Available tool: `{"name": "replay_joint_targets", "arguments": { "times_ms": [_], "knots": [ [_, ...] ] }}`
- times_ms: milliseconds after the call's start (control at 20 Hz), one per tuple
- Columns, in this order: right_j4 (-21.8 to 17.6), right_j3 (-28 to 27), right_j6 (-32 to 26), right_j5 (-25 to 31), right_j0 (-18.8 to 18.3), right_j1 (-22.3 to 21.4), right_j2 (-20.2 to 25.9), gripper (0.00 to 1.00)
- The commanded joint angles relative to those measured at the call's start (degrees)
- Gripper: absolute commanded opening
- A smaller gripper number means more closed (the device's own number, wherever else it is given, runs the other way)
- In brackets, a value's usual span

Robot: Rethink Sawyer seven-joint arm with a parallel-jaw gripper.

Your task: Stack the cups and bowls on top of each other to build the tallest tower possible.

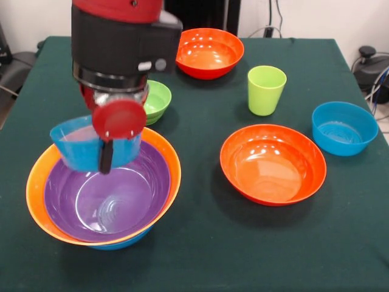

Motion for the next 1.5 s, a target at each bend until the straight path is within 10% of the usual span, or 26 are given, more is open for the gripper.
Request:
{"name": "replay_joint_targets", "arguments": {
  "times_ms": [50, 1500],
  "knots": [
    [-3.97, -9.36, -10.92, 7.43, 1.36, 5.26, 5.19, 0.00],
    [-1.42, -8.53, -11.34, 7.88, 0.41, 10.02, 7.32, 0.00]
  ]
}}
